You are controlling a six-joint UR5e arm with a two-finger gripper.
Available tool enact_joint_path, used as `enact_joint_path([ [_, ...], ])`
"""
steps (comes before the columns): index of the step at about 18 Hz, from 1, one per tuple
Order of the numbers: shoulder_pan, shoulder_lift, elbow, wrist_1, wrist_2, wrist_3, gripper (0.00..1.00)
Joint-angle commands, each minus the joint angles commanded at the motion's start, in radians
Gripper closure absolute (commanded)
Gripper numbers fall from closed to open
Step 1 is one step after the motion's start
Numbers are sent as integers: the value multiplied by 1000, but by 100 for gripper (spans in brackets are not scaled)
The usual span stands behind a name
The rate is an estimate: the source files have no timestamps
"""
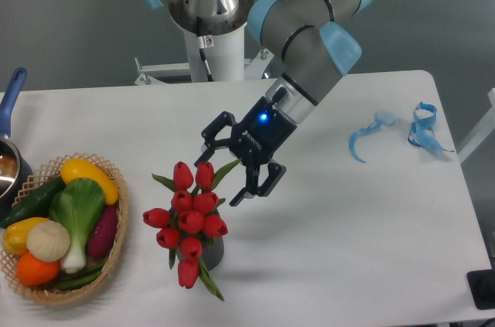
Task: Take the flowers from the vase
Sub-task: 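Position the gripper around the tulip stems just above the vase rim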
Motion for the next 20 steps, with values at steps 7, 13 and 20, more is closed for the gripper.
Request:
enact_joint_path([
  [7, -20, -29, 31, 0, -12, -3, 0],
  [13, -23, -68, 70, 2, -14, -3, 0],
  [20, -43, -91, 92, 3, -11, -17, 0],
])
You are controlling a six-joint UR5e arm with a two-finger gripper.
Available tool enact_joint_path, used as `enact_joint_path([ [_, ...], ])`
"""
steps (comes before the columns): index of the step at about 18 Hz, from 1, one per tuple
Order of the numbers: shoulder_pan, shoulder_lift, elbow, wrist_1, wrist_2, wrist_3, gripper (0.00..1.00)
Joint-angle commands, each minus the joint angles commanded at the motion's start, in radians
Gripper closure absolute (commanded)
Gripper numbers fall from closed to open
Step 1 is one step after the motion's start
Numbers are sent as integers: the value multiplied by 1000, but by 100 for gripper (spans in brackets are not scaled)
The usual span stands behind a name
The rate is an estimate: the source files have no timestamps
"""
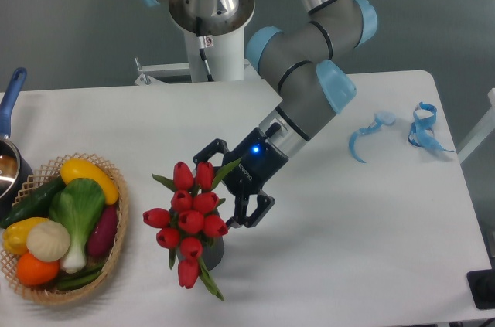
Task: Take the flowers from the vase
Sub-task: 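Position the gripper around the tulip stems just above the vase rim, then close the gripper on the tulip stems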
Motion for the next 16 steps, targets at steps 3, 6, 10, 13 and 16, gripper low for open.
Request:
enact_joint_path([
  [3, -9, -15, 6, 2, 3, 3, 0],
  [6, -21, -32, 21, 23, 3, 0, 0],
  [10, -48, -55, 40, 26, 3, 2, 0],
  [13, -49, -55, 43, 28, 0, 2, 0],
  [16, -52, -55, 41, 28, -2, 2, 0],
])
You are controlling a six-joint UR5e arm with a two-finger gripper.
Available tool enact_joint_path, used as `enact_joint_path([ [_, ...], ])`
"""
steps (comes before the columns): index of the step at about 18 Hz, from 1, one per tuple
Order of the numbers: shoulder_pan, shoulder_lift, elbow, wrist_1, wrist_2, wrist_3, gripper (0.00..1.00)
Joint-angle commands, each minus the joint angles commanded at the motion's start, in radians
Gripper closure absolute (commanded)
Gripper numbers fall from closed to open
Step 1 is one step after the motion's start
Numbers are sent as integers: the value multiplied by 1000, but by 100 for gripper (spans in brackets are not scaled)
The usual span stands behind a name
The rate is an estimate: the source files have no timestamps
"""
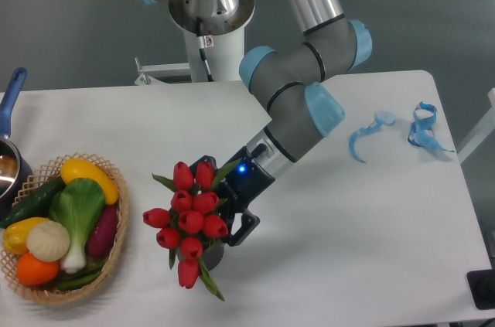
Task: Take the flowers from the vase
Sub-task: 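Close the gripper on the tulip stems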
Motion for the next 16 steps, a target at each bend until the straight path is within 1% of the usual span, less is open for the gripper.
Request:
enact_joint_path([
  [1, -8, 2, 2, 0, 0, -2, 1],
  [3, -8, 5, -2, 0, -2, -2, 16],
  [4, -8, 6, -3, 0, -2, 0, 21],
  [5, -6, 8, -5, 2, -2, 0, 29],
  [7, -3, 8, -6, 2, -3, 0, 39],
  [11, 2, 11, -8, 0, -12, -3, 44],
  [13, 2, 12, -8, 0, -12, -12, 45],
  [14, 2, 12, -9, 0, -12, -20, 50],
  [15, 2, 14, -9, 0, -12, -37, 52],
  [16, 3, 14, -9, 0, -12, -50, 52],
])
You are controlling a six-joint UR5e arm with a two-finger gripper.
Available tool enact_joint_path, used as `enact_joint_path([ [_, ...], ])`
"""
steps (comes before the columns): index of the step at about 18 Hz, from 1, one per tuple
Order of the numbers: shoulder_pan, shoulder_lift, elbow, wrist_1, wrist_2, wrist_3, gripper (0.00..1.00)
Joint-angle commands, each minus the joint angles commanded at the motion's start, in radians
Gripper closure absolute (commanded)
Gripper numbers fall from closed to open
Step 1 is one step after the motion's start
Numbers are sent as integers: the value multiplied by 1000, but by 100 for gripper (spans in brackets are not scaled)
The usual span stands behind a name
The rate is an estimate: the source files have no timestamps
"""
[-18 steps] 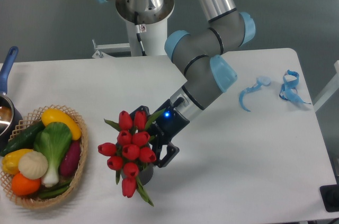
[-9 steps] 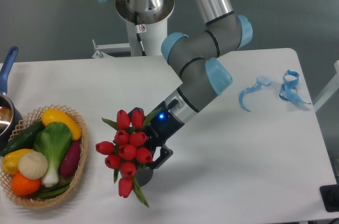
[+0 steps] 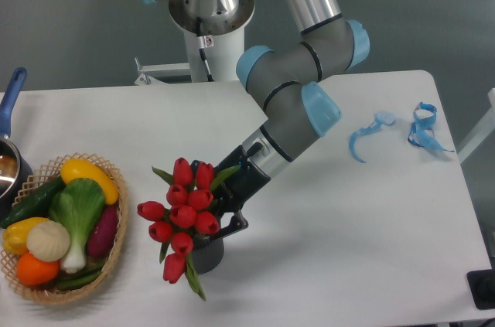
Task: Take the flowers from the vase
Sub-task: 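Close the gripper on the tulip stems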
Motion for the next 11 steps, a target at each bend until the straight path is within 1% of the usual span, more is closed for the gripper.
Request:
enact_joint_path([
  [6, 8, 12, 3, 0, -38, -38, 54],
  [8, 9, 34, 2, -2, -40, -57, 54],
  [11, 9, 77, 5, 0, -40, -129, 54],
])
